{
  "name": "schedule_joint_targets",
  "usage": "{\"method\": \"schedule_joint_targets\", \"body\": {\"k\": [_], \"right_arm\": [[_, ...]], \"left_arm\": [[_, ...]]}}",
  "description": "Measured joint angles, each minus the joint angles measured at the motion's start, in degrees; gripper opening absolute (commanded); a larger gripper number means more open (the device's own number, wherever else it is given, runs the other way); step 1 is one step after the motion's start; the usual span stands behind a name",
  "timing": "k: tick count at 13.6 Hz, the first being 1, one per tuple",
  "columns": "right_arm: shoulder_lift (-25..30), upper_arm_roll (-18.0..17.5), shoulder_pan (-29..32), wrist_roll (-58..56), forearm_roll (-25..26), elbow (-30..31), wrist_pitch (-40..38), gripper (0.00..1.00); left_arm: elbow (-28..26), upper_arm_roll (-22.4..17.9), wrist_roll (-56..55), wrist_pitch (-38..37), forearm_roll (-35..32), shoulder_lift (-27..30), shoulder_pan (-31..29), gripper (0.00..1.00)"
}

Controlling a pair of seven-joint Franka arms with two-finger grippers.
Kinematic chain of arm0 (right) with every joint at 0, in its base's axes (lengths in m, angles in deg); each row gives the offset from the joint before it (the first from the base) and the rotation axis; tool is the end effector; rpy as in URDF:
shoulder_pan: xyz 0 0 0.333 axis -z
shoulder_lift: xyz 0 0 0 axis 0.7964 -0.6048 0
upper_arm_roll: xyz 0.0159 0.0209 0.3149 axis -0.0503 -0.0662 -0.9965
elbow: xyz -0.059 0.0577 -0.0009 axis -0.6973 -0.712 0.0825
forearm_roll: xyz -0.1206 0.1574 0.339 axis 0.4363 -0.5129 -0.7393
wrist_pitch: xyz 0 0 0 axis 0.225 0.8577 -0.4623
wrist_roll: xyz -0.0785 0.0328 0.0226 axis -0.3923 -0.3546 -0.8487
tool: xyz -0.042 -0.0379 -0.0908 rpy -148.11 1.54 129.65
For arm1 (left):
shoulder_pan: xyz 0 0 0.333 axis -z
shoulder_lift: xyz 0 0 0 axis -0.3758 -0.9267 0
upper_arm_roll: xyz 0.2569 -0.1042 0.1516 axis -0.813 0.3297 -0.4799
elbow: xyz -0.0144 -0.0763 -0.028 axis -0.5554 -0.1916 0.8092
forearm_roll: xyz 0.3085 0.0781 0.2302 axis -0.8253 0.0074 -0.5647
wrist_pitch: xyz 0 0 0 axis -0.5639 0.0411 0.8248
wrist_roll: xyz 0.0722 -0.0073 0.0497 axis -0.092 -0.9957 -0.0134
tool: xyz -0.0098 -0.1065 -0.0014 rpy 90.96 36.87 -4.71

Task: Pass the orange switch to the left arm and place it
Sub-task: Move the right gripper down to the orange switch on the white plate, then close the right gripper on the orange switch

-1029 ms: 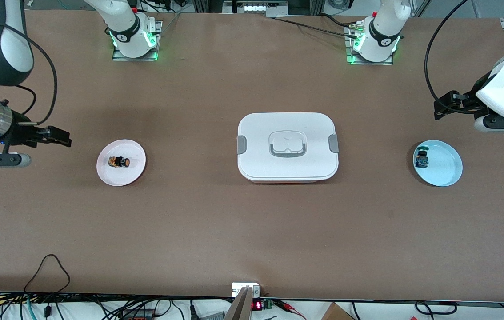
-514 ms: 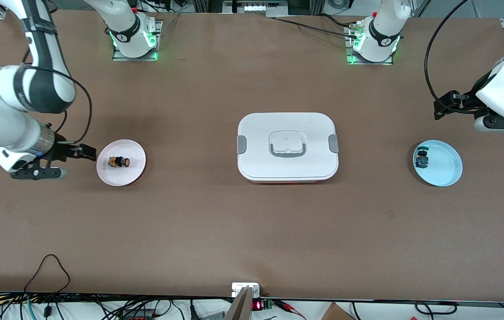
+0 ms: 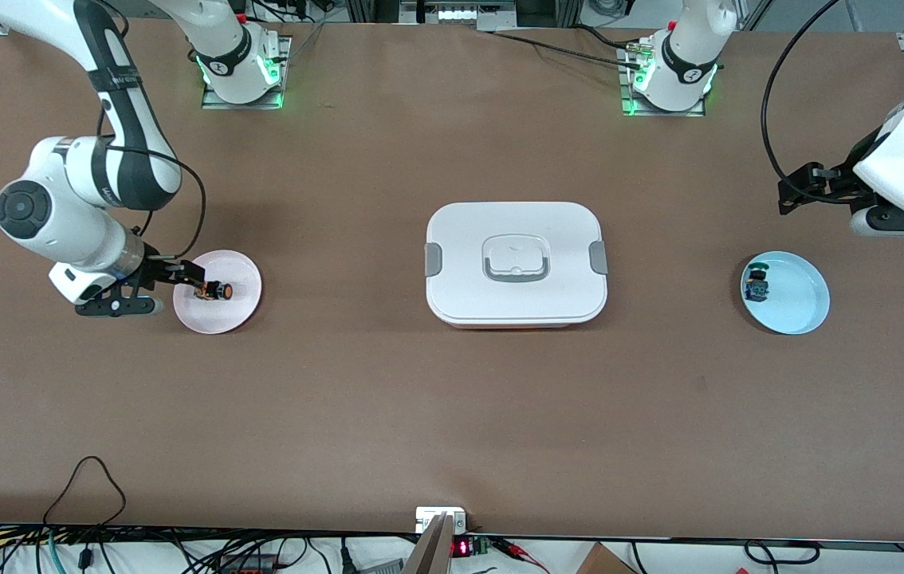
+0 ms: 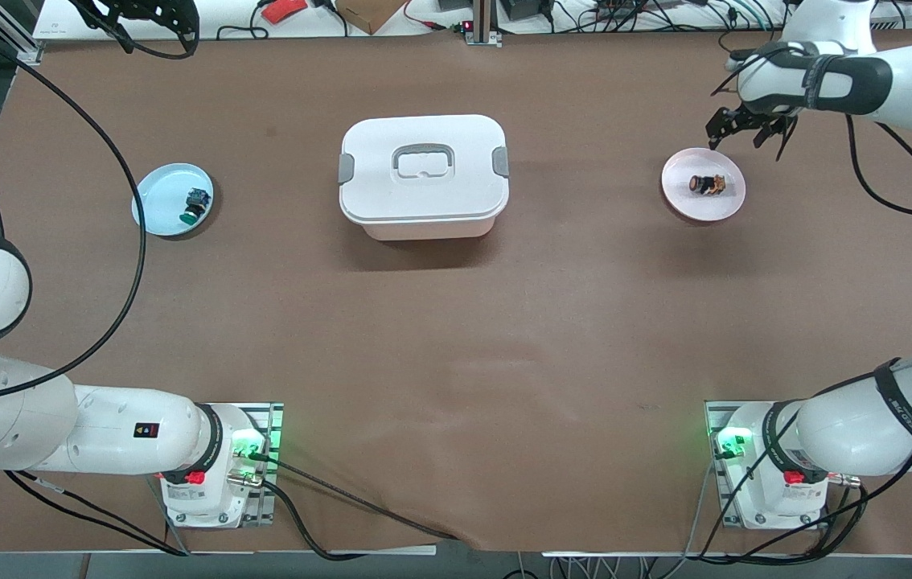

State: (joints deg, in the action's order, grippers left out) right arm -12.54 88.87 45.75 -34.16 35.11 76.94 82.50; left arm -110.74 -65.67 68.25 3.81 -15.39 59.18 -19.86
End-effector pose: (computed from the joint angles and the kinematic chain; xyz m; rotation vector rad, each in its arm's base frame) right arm 0.5822 0.0117 0.2821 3.1241 0.0710 -0.0773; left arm 0.5617 -0.0334 0.5902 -3.1013 0.0223 0.1116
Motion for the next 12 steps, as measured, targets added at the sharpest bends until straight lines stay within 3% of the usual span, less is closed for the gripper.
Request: {"method": "schedule_joint_targets", "body": {"k": [12], "right_arm": [[-6.89, -1.01, -0.31, 0.04, 0.0, 0.09, 5.27, 1.0]], "left_arm": [[0.0, -0.02, 0.0, -0.03, 0.0, 0.0, -0.02, 1.0]]}}
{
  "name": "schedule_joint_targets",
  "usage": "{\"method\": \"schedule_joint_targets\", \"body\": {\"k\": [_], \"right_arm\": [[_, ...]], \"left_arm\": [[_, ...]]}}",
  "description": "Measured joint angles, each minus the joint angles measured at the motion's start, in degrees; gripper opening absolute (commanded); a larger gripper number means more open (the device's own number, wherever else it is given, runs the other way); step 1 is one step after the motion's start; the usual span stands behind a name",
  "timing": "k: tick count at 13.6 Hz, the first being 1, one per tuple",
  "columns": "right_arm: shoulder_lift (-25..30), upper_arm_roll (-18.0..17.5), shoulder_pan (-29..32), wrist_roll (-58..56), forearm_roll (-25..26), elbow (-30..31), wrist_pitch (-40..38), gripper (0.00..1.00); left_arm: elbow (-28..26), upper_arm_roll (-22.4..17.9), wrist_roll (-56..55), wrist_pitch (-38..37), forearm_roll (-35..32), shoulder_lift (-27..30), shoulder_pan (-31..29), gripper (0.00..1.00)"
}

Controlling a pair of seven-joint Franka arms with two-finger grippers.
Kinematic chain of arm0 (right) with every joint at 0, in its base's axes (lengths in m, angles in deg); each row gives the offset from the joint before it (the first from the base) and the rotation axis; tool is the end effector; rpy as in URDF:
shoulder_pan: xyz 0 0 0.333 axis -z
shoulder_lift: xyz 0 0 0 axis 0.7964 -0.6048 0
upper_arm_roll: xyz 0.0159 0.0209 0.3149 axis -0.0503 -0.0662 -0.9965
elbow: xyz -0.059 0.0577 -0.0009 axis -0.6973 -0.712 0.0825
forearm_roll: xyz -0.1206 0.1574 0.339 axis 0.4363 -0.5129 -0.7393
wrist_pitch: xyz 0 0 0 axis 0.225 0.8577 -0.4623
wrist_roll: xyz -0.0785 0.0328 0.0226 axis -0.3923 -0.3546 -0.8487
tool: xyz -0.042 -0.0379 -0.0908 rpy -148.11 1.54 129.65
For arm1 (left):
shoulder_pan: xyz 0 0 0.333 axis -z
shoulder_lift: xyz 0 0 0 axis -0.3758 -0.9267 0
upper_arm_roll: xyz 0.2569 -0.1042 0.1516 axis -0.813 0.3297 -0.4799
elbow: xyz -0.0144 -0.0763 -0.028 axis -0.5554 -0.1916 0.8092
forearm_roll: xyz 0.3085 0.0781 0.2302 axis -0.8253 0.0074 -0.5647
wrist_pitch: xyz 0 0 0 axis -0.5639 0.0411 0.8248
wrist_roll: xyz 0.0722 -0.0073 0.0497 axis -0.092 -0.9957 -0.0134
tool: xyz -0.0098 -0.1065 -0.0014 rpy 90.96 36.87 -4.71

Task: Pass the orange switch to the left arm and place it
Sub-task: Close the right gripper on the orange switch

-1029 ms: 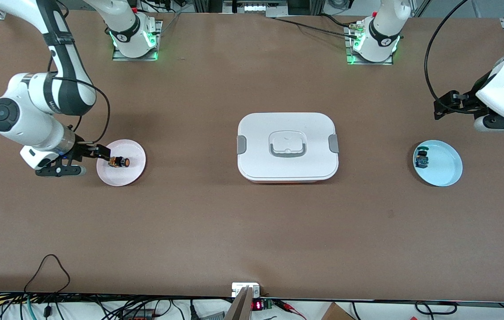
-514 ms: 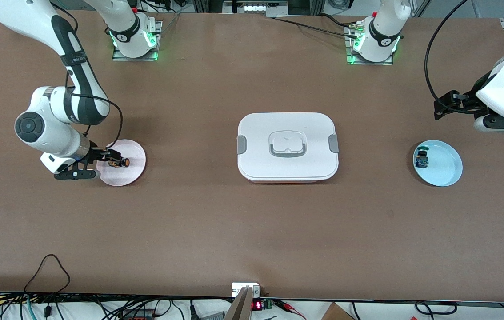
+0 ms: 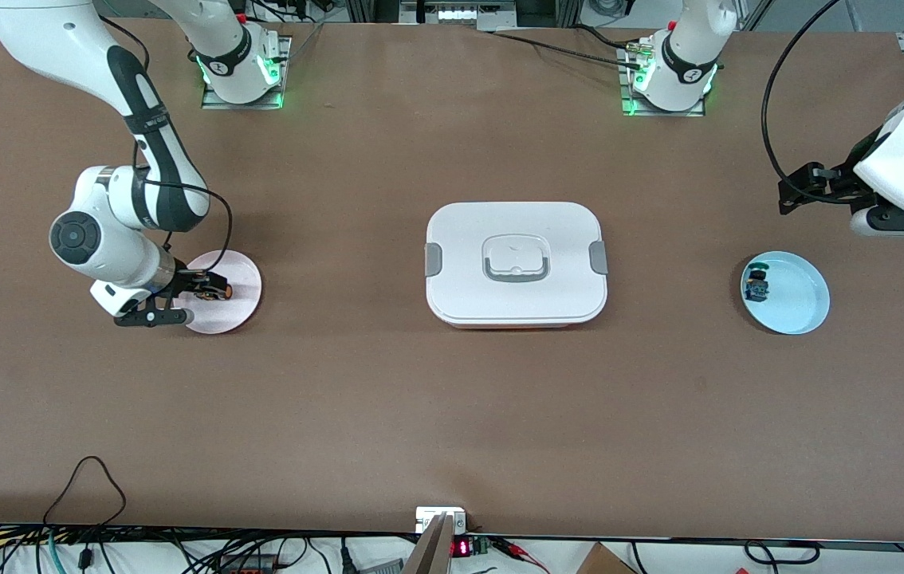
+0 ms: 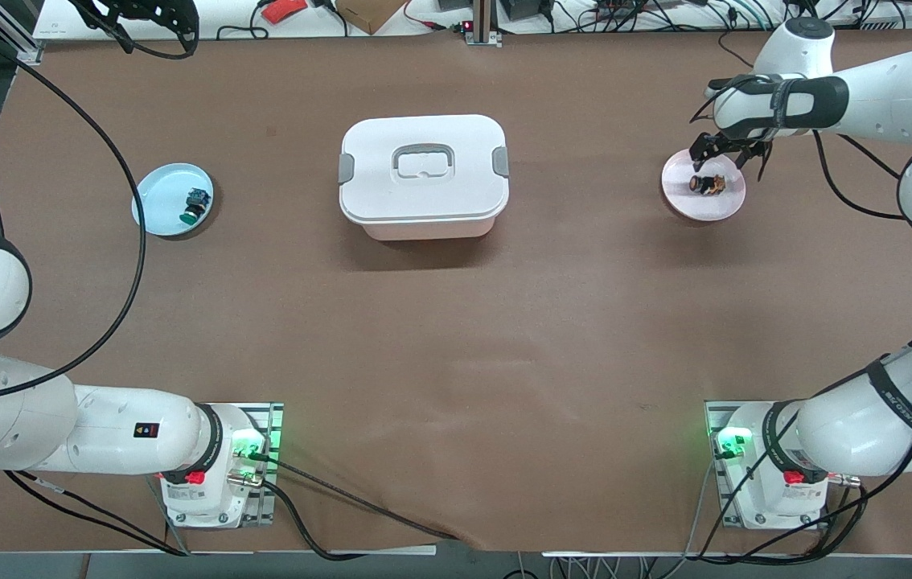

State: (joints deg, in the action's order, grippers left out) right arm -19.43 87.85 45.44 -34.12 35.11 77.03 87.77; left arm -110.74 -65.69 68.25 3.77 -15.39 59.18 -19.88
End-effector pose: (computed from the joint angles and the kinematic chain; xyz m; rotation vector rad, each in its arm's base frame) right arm 0.5817 0.0241 0.2188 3.1146 0.1070 -0.1234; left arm 0.5616 -0.0330 0.5902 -3.1012 0.0212 0.1127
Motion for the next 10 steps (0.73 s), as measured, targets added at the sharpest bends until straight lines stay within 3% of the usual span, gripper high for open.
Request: {"method": "schedule_joint_targets", "body": {"k": [10], "right_arm": [[-2.9, -0.32, -0.08, 0.22, -0.06, 0.02, 1.65, 1.0]], "left_arm": [[0.0, 0.0, 0.0, 0.0, 0.0, 0.0, 0.0, 1.0]]}}
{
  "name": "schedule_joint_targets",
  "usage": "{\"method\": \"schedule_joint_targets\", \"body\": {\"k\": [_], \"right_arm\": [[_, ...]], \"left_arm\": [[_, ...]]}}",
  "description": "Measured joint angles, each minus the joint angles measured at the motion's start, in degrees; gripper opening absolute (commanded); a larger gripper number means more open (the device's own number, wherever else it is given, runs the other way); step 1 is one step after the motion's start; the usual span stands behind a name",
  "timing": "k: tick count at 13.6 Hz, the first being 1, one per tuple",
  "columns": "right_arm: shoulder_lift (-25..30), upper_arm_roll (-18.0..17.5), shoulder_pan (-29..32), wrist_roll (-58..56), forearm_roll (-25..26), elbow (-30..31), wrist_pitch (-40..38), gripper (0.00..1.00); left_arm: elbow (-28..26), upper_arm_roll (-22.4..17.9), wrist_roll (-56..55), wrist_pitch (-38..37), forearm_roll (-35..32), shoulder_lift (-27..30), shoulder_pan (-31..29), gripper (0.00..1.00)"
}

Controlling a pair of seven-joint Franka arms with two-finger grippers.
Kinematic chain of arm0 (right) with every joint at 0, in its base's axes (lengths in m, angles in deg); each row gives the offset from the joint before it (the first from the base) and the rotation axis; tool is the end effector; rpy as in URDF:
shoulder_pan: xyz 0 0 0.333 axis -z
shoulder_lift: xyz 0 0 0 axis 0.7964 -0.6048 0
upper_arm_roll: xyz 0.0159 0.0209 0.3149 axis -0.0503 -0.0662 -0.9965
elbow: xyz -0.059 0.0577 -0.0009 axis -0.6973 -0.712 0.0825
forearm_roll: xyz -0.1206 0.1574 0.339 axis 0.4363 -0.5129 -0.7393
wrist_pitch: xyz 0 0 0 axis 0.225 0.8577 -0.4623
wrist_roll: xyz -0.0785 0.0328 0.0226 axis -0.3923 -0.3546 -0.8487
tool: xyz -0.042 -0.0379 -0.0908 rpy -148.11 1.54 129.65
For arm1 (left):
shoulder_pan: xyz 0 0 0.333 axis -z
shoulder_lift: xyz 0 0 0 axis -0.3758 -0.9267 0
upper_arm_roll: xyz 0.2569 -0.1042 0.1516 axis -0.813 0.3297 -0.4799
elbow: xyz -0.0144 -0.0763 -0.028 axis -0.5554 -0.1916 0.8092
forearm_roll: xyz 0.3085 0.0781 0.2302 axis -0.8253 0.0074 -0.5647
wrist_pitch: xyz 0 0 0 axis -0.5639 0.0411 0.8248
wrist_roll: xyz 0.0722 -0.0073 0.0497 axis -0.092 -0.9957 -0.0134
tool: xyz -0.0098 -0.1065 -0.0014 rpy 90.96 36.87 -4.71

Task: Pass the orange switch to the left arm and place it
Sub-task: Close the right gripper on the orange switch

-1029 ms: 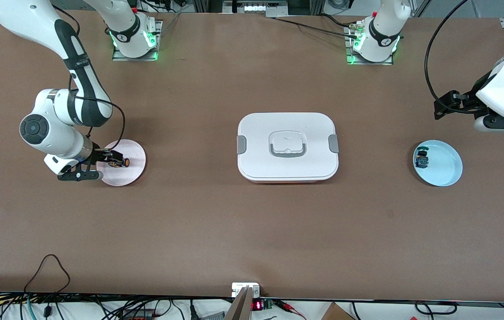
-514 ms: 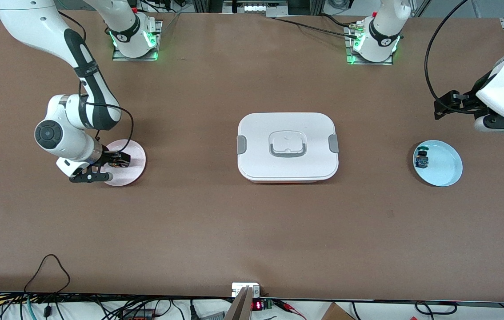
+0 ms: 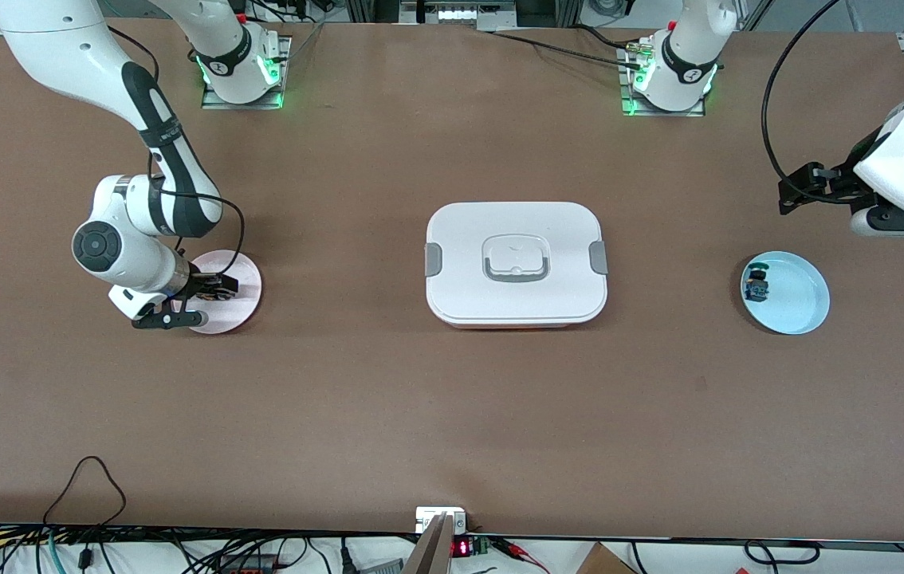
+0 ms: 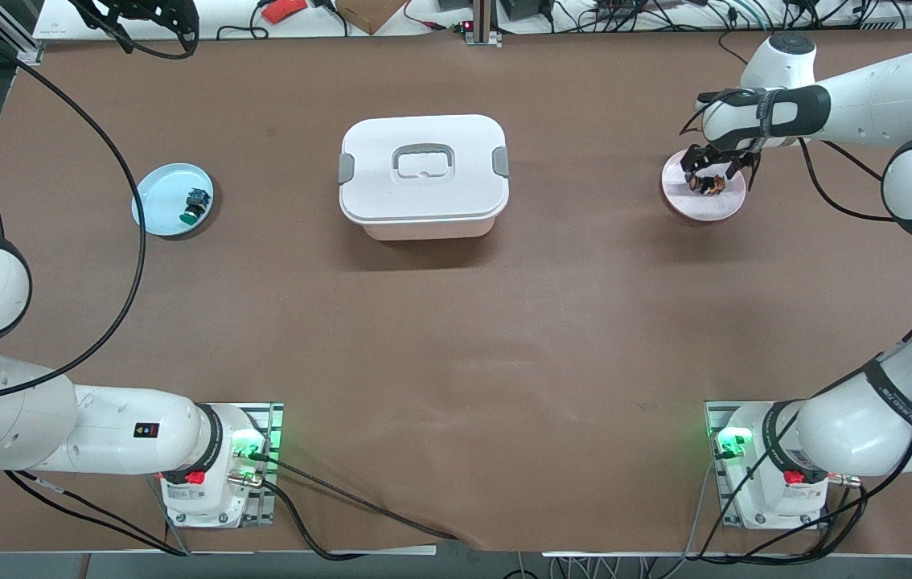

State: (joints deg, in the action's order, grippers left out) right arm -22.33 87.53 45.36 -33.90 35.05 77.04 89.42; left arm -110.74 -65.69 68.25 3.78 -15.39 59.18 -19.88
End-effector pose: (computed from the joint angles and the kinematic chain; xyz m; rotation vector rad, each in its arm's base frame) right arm 0.5783 0.0275 0.1916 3.1107 0.1109 -0.1573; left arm 0.5617 -0.0330 0.5902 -3.1012 0.0212 0.1124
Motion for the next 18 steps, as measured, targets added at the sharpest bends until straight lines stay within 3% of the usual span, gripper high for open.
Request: {"method": "schedule_joint_targets", "body": {"k": [10, 11, 13, 15, 16, 18], "right_arm": [[-0.38, 0.0, 0.03, 0.12, -3.08, 2.58, 2.49, 0.98], [-0.38, 0.0, 0.03, 0.12, -3.09, 2.58, 2.53, 0.83], [-0.37, 0.0, 0.04, 0.13, -3.09, 2.58, 2.56, 0.37], [-0.37, 0.01, 0.07, 0.13, -3.1, 2.58, 2.56, 0.09], [-0.33, 0.01, 0.14, 0.13, -3.1, 2.58, 2.56, 0.01], [-0.3, 0.01, 0.22, 0.13, -3.1, 2.56, 2.6, 0.0]], "left_arm": [[0.0, 0.0, 0.0, 0.0, 0.0, 0.0, 0.0, 1.0], [0.0, 0.0, 0.0, 0.0, 0.0, 0.0, 0.0, 1.0], [0.0, 0.0, 0.0, 0.0, 0.0, 0.0, -0.02, 1.0], [0.0, 0.0, 0.0, 0.0, 0.0, 0.0, -0.03, 1.0], [0.0, 0.0, 0.0, 0.0, 0.0, 0.0, -0.03, 1.0], [0.0, 0.0, 0.0, 0.0, 0.0, 0.0, -0.03, 1.0]]}}
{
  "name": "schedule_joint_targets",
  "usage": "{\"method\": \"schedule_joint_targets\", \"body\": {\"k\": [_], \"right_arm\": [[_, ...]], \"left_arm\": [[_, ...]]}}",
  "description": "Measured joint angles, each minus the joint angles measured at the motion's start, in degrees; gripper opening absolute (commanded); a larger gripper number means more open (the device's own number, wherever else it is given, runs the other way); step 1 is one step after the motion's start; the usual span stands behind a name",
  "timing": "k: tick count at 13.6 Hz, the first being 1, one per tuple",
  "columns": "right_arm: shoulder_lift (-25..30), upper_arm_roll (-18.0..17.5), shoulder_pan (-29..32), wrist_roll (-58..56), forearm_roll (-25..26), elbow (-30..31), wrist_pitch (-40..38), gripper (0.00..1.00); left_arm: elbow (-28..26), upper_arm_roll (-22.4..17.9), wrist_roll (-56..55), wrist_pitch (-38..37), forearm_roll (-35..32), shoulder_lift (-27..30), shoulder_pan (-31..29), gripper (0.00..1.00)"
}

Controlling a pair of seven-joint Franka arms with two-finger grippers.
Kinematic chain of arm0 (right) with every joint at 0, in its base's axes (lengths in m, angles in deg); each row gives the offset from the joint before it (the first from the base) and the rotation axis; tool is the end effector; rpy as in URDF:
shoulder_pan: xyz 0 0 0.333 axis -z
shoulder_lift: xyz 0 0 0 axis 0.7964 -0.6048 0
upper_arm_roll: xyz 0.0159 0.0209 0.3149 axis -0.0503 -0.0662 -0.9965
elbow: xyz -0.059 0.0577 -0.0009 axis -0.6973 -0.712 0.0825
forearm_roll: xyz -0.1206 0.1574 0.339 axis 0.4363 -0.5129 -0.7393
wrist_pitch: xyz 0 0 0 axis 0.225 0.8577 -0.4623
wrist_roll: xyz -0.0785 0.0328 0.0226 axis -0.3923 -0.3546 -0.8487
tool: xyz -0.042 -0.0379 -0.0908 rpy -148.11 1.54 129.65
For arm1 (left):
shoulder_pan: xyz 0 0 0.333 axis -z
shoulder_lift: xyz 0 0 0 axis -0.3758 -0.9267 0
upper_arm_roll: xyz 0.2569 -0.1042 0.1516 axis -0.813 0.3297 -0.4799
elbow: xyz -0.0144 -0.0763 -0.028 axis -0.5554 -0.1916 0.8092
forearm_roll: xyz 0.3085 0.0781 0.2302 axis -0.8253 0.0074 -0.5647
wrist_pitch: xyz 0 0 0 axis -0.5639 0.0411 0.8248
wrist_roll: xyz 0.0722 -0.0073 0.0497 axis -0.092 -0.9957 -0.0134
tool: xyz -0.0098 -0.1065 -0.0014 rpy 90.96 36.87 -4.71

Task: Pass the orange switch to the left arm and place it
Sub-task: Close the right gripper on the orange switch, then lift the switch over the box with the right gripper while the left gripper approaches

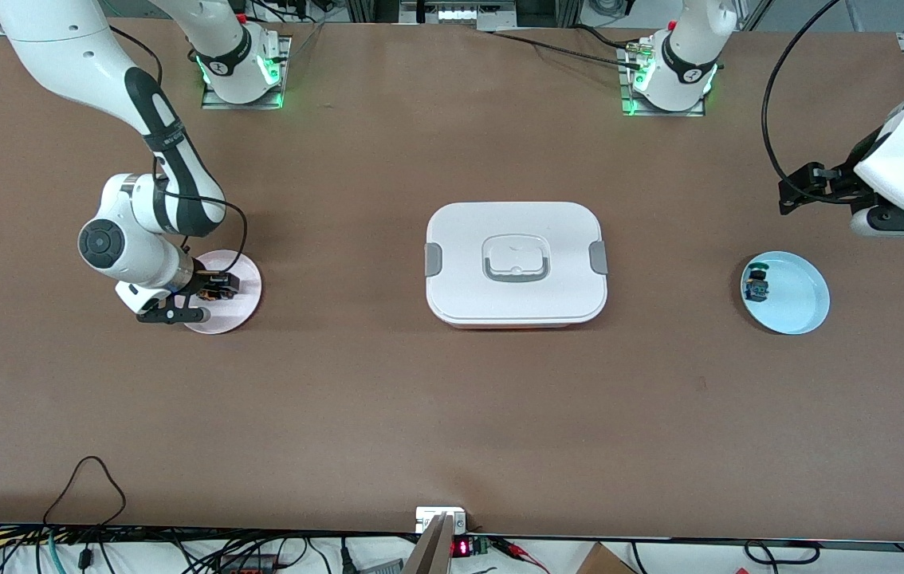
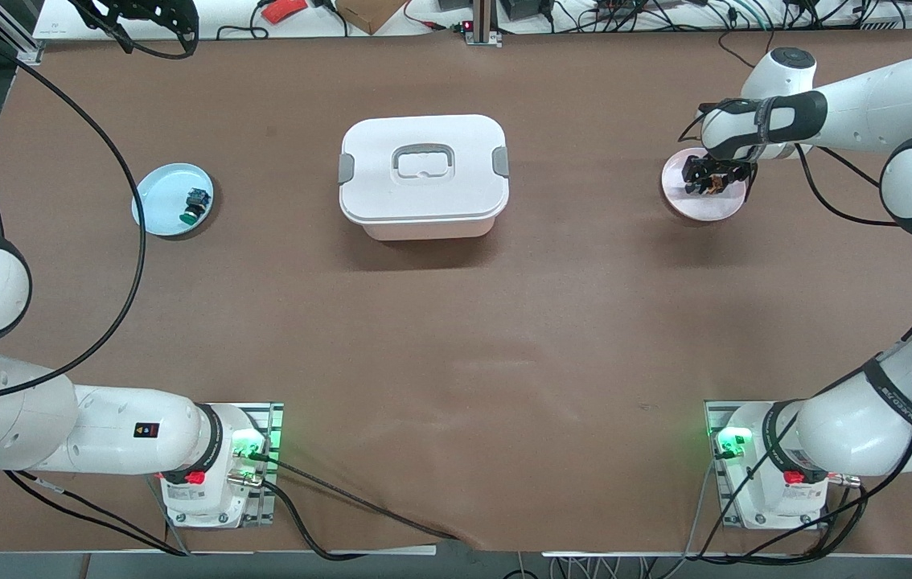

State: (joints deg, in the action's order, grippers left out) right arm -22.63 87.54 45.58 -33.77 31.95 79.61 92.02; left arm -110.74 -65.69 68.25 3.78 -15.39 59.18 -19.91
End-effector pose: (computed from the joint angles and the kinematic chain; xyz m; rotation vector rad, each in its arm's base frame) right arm 0.5653 0.0236 0.1762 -3.1326 -0.0312 0.1647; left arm 0.5617 -0.0328 0.5902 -3.1013 0.0204 0.1124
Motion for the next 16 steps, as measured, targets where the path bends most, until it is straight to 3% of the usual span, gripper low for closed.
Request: {"method": "schedule_joint_targets", "body": {"k": [8, 12, 16], "right_arm": [[5.31, -1.97, -0.08, -0.58, 0.0, -4.18, -5.58, 0.0], [9.18, -3.62, -0.16, -1.58, -0.8, -10.33, -13.46, 0.0], [11.01, -5.39, -0.3, -3.61, -4.85, -18.58, -20.43, 0.0]], "left_arm": [[0.0, -0.05, 0.0, 0.0, 0.0, 0.0, -0.01, 1.0], [0.0, -0.07, 0.0, 0.0, 0.0, 0.0, -0.03, 1.0], [0.0, -0.07, 0.0, 0.0, 0.0, 0.0, -0.04, 1.0]]}}
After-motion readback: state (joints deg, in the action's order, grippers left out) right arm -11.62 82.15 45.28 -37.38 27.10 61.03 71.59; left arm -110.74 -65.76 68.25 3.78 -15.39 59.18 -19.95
